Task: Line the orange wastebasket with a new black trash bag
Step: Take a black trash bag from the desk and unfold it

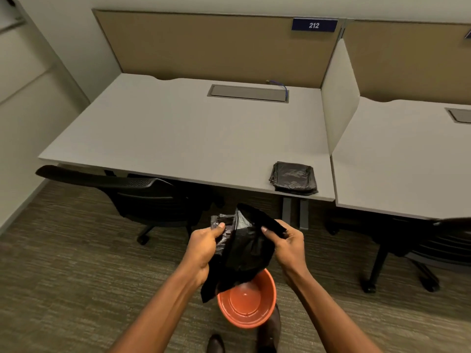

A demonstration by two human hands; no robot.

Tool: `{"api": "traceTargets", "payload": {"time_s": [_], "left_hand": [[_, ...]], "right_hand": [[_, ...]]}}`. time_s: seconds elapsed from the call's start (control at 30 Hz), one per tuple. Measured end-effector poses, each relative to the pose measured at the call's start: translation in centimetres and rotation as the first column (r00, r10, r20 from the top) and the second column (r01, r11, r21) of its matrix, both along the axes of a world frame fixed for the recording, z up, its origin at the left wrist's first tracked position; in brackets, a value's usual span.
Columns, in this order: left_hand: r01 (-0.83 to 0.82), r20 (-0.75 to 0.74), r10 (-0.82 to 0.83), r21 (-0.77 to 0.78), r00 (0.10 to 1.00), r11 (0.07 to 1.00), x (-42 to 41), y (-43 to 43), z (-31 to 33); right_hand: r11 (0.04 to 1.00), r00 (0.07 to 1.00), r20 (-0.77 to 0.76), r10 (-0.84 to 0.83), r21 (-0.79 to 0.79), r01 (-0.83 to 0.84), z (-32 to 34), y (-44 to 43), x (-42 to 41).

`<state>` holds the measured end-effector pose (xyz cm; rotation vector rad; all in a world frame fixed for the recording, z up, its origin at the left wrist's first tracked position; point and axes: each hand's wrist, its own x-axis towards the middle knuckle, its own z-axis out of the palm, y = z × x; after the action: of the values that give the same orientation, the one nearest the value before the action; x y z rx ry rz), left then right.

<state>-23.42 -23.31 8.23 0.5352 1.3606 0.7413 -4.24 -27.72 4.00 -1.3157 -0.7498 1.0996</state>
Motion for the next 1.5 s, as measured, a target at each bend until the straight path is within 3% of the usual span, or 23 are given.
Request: {"api": "traceTargets", "payload": {"time_s": [0.1, 0.27, 0.5, 0.7, 0.87, 1.13, 1.33, 1.4, 1.47, 1.5], "left_hand": [[-0.098, -0.016, 0.099, 0.052, 0.995, 0.994, -2.4, -0.7, -0.4], [-0.282, 0.057, 0.277, 0.113, 0.959, 0.953, -6.7, -1.8, 0.2], [-0.265, 0.094, 0.249, 0.268, 0.964, 0.926, -7.9, -4.7, 1.4], [-0.1, 0.002, 0.109, 0.408, 0.994, 0.907, -6.5, -8.3, 0.9], [0.107, -0.13, -0.054, 0.448, 0.99, 0.888, -5.6, -11.4, 0.3], [0.108, 0.023, -0.118, 0.26, 0.993, 0.96, -3.8, -14.6, 0.0], [0.06, -0.162, -0.02, 0.244, 0.987, 0.968, -1.7, -16.0, -0.1], [0.049, -0.187, -0.005, 0.236, 0.982, 0.971, -1.6, -16.4, 0.4], [0.025, -0.219, 0.027, 0.233, 0.975, 0.972, -1.3, -16.6, 0.4], [0.01, -0.232, 0.045, 0.228, 0.972, 0.974, -1.1, -16.8, 0.4]], "right_hand": [[0.997, 0.996, -0.041, -0.079, 0.013, 0.08, 0.3, -2.0, -1.6], [0.997, 0.997, 0.032, -0.069, 0.034, 0.067, 0.4, -6.0, -3.4], [0.997, 0.981, 0.18, 0.073, -0.016, -0.071, 1.2, -10.4, -5.7], [0.999, 0.935, 0.355, -0.009, -0.045, 0.027, 4.2, -11.0, -9.1], [0.971, 0.962, 0.26, -0.086, -0.195, 0.139, 5.3, -10.8, -9.3], [0.967, 0.986, 0.15, 0.068, -0.251, -0.028, 5.3, -13.3, -6.1], [0.941, 0.992, -0.031, 0.119, -0.314, -0.122, 5.4, -14.5, -2.9], [0.929, 0.986, 0.02, 0.167, -0.338, -0.15, 5.5, -14.8, -1.9], [0.914, 0.922, 0.253, 0.292, -0.358, -0.191, 5.2, -15.1, -0.8], [0.901, 0.839, 0.401, 0.368, -0.375, -0.216, 5.1, -15.2, -0.3]]}}
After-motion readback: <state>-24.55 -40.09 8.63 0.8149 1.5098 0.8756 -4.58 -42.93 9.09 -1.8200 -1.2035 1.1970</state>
